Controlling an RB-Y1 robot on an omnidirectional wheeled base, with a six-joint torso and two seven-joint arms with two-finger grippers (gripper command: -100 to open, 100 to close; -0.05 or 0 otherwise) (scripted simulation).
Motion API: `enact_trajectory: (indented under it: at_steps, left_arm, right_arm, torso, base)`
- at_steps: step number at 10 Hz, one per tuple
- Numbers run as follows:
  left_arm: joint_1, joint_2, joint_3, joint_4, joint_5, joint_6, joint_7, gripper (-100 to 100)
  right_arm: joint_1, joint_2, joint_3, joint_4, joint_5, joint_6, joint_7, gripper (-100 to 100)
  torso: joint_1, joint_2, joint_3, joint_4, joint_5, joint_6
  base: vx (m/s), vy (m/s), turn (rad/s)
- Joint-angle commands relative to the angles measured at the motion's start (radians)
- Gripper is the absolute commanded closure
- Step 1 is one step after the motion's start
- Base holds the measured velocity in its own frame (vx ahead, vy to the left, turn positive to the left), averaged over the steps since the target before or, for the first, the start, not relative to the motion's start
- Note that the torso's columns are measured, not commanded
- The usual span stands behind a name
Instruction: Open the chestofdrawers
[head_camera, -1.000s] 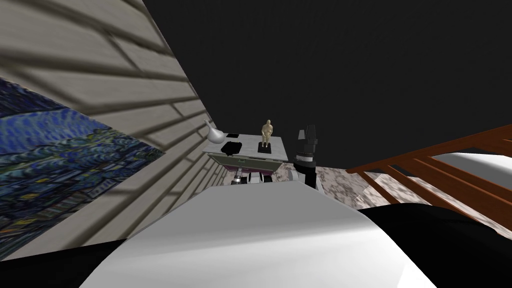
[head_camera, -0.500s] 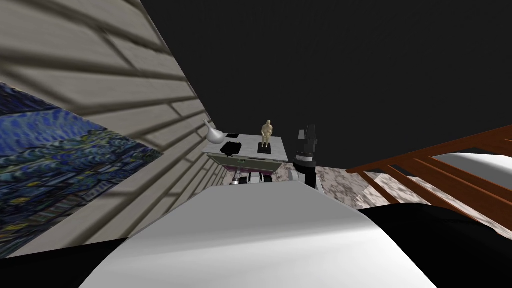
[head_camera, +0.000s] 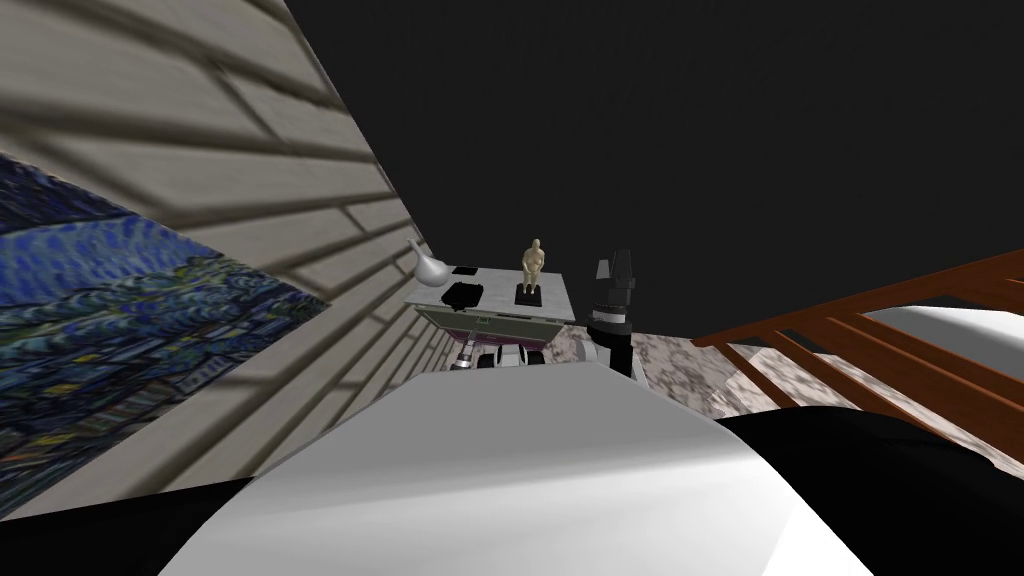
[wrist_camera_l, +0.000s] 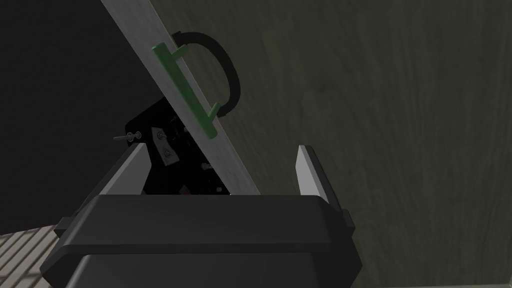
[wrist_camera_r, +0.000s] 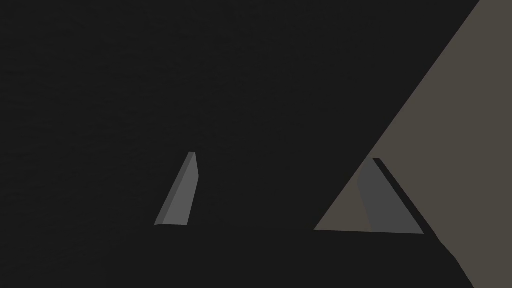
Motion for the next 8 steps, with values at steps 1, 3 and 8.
enact_trajectory:
  at_steps: [1,3,8]
  left_arm:
    - [-0.036,-0.004,0.008,-0.017,-0.001,0.053,-0.001,-100]
    - [-0.059,0.009,0.013,-0.034,-0.002,0.09,-0.003,-100]
    - [-0.077,-0.076,0.017,-0.047,-0.003,0.122,-0.004,-100]
  right_arm:
    - [0.0,0.0,0.0,0.0,0.0,0.0,0.0,0]
    - [0.0,0.0,0.0,0.0,0.0,0.0,0.0,0]
    - [0.0,0.0,0.0,0.0,0.0,0.0,0.0,0]
  torso:
    - [0.0,0.0,0.0,0.0,0.0,0.0]
    - [0.0,0.0,0.0,0.0,0.0,0.0]
    - [0.001,-0.002,-0.001,0.0,0.0,0.0]
  base:
    - [-0.06,-0.026,0.018]
    - [-0.056,-0.031,0.016]
    - [-0.027,-0.011,0.006]
